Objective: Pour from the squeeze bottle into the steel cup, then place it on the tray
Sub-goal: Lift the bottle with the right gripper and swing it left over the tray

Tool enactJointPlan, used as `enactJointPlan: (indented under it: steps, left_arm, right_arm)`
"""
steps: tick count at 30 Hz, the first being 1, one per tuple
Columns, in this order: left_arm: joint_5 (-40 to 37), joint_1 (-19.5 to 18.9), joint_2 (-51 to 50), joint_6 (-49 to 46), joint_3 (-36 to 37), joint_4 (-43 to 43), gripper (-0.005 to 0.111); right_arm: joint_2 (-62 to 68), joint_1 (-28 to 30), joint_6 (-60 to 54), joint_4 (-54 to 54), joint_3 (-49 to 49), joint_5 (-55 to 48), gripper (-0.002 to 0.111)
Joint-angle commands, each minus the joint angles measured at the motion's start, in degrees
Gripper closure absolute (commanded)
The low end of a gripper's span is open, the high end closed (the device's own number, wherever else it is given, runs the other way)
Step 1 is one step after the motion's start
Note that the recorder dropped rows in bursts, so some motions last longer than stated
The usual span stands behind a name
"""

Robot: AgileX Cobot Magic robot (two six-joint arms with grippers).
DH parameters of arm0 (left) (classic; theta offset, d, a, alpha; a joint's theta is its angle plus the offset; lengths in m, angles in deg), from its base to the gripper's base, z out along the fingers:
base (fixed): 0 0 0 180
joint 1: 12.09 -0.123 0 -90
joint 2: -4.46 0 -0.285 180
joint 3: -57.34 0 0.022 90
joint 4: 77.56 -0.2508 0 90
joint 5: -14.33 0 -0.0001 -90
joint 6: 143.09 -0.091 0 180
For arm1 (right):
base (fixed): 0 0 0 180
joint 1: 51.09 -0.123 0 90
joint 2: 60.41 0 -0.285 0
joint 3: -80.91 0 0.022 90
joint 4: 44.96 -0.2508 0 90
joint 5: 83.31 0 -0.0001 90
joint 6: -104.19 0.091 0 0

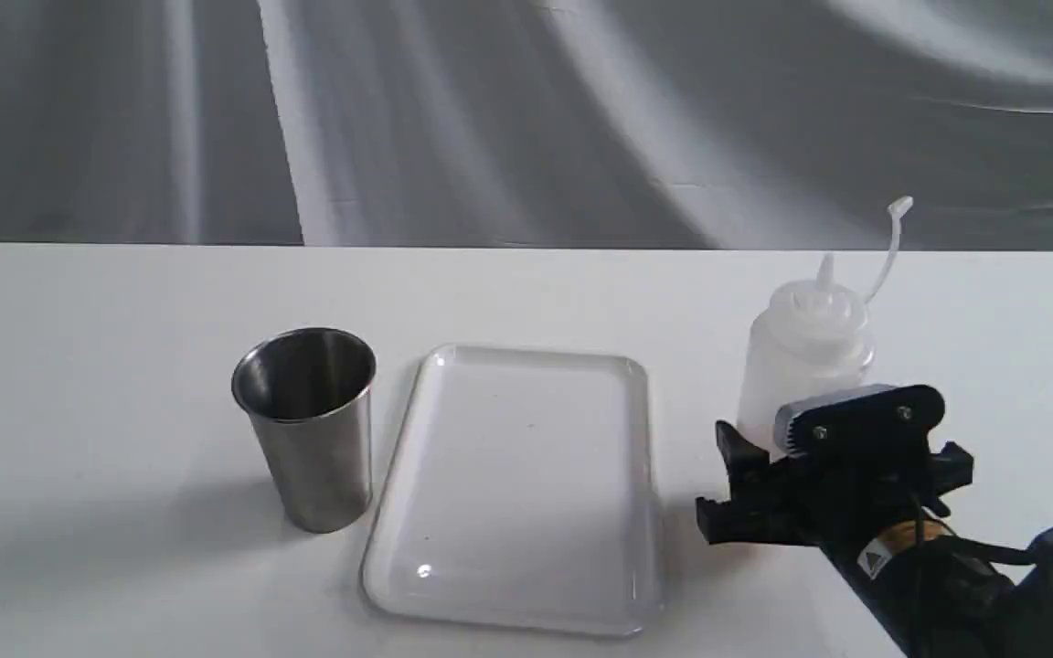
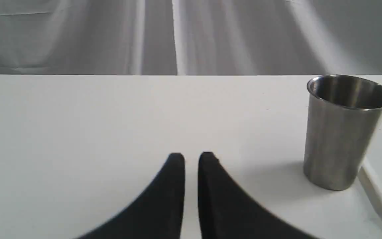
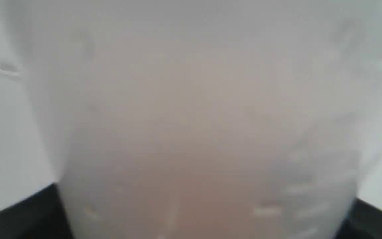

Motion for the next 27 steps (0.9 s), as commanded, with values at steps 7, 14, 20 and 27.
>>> enactJointPlan:
  steps: [7,14,20,27]
  left_arm:
    - [0.4,0.1,0.1,0.2,0.3,0.0,0.098]
    - [0.4,0.1,0.1,0.0,0.3,0.0,0.098]
    - [0.4,0.1,0.1,0.0,0.3,0.0,0.098]
    - [0.4,0.1,0.1,0.1,0.3,0.0,0.098]
  right_arm:
    - [-17.3,0.4,-5.2,1.9,0.5,-7.2,0.108]
    - [-30.3,0.4,-6.8,3.8,-0.7,-16.4,0.108]
    - [-38.6,0.4,-6.8,6.4,-9.9,-41.9,0.108]
    - [-40.1,-4.4,-10.7,7.1,-20.3,-56.6,0.108]
